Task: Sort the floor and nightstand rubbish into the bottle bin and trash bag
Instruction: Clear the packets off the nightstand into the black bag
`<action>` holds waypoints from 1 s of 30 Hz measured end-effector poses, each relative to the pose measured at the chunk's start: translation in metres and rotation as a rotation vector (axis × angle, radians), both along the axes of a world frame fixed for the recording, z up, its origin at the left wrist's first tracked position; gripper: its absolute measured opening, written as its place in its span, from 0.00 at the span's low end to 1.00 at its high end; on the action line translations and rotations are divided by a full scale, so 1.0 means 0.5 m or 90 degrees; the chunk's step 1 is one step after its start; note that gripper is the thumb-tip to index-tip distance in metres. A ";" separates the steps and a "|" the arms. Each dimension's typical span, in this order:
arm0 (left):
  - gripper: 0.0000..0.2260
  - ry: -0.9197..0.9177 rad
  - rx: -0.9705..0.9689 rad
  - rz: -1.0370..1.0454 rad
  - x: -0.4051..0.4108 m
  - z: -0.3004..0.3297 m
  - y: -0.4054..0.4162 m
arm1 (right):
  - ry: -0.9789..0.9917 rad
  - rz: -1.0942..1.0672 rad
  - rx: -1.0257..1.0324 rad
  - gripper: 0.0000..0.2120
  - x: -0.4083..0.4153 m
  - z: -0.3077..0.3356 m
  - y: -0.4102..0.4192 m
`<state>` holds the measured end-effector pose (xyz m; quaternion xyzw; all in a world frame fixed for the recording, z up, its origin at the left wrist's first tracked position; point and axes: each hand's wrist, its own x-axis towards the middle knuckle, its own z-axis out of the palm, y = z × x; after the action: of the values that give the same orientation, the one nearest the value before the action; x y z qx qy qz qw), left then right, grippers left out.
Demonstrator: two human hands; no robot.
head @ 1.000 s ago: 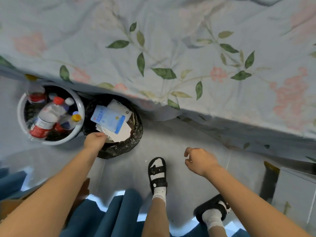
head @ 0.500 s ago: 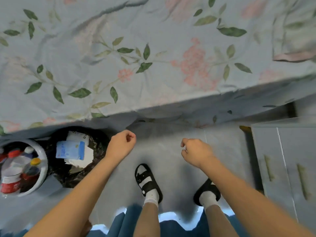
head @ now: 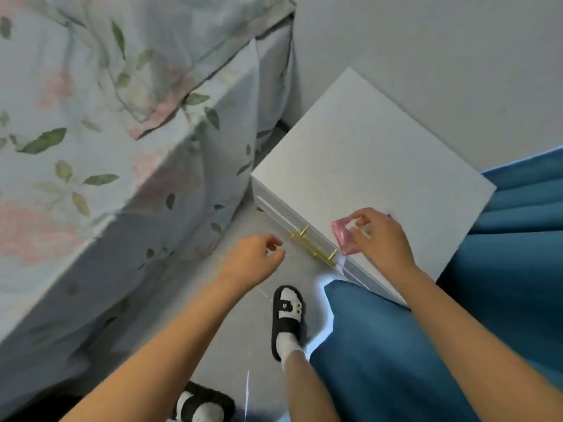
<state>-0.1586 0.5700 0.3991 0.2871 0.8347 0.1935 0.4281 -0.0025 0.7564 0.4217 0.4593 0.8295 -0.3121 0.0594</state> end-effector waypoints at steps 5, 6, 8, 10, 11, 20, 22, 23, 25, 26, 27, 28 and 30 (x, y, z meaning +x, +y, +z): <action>0.10 -0.026 0.059 0.035 0.104 0.018 0.156 | 0.017 -0.220 -0.017 0.22 0.124 -0.023 0.151; 0.12 -0.029 0.063 0.060 0.119 0.017 0.177 | 0.017 -0.244 -0.056 0.26 0.133 -0.033 0.162; 0.17 -0.039 0.066 0.121 0.140 0.013 0.214 | 0.024 -0.278 -0.147 0.30 0.135 -0.053 0.169; 0.25 -0.056 0.046 0.167 0.150 0.003 0.243 | 0.025 -0.271 -0.179 0.34 0.129 -0.073 0.165; 0.28 -0.066 0.025 0.176 0.152 -0.003 0.254 | 0.027 -0.256 -0.178 0.36 0.124 -0.082 0.161; 0.34 -0.130 -0.042 0.225 0.159 -0.031 0.300 | -0.018 -0.137 -0.095 0.40 0.072 -0.120 0.124; 0.35 -0.133 -0.036 0.225 0.154 -0.033 0.299 | -0.052 -0.135 -0.087 0.41 0.063 -0.118 0.122; 0.34 -0.141 -0.035 0.223 0.151 -0.034 0.296 | -0.068 -0.130 -0.082 0.40 0.058 -0.117 0.120; 0.31 -0.186 -0.033 0.225 0.146 -0.034 0.291 | -0.085 -0.101 -0.071 0.38 0.050 -0.116 0.114; 0.28 -0.220 -0.028 0.231 0.143 -0.036 0.288 | -0.089 -0.085 -0.067 0.35 0.046 -0.116 0.110; 0.24 -0.254 -0.024 0.240 0.140 -0.040 0.283 | -0.090 -0.070 -0.063 0.33 0.044 -0.115 0.106; 0.21 -0.287 -0.014 0.249 0.136 -0.042 0.278 | -0.088 -0.056 -0.060 0.32 0.044 -0.112 0.103; 0.14 -0.368 0.003 0.276 0.129 -0.042 0.264 | -0.067 -0.037 -0.058 0.31 0.045 -0.104 0.098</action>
<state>-0.0942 0.7017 0.3782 0.0380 0.7205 0.3546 0.5947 0.0197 0.8054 0.3700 0.4959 0.7966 -0.3262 0.1146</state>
